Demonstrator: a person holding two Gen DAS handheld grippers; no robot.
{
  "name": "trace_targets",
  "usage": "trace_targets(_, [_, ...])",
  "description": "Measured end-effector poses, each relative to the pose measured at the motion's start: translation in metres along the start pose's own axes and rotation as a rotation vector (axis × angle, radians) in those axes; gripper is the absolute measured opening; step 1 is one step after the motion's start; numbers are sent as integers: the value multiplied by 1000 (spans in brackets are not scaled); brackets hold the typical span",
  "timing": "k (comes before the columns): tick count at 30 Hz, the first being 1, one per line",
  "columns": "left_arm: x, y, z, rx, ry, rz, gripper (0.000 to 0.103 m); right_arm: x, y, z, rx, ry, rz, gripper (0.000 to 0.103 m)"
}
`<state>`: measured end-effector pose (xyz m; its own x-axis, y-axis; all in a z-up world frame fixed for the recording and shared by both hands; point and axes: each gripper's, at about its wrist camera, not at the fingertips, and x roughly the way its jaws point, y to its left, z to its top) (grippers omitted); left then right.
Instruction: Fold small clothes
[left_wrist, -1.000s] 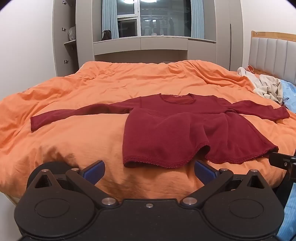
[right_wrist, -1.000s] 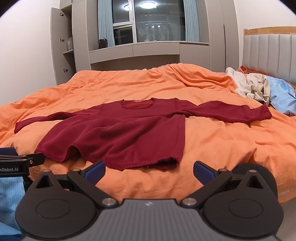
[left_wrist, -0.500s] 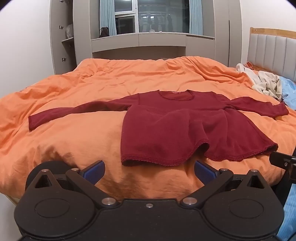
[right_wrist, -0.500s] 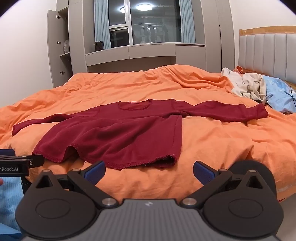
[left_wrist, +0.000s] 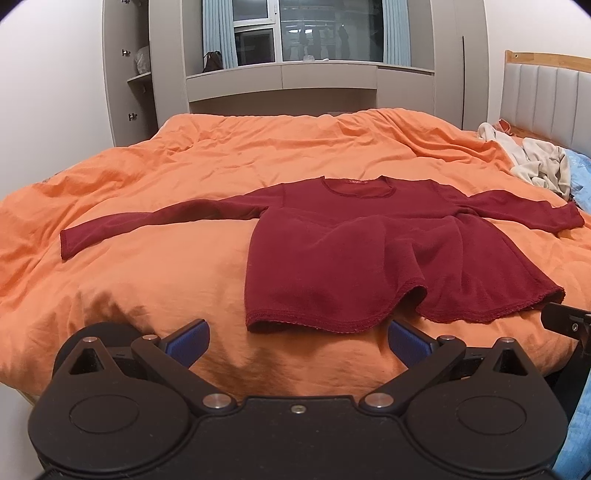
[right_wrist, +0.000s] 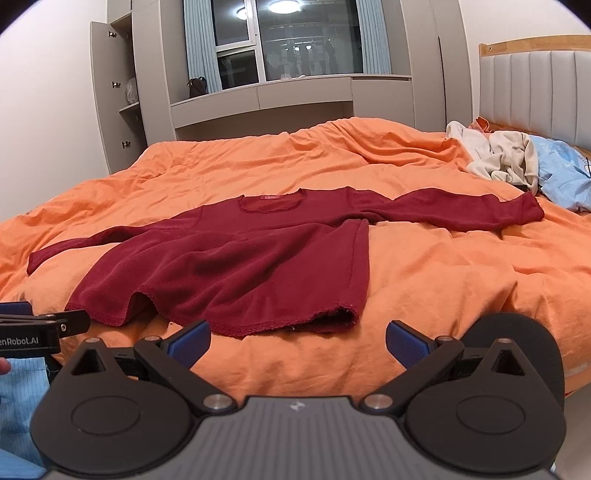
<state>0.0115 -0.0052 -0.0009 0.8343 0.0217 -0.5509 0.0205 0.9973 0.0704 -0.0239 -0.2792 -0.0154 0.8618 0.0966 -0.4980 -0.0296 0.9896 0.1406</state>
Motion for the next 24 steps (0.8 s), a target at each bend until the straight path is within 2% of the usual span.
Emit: trace_targets(24, [2, 0, 2, -2, 3, 1, 102, 2, 0, 2, 0, 12, 1, 103])
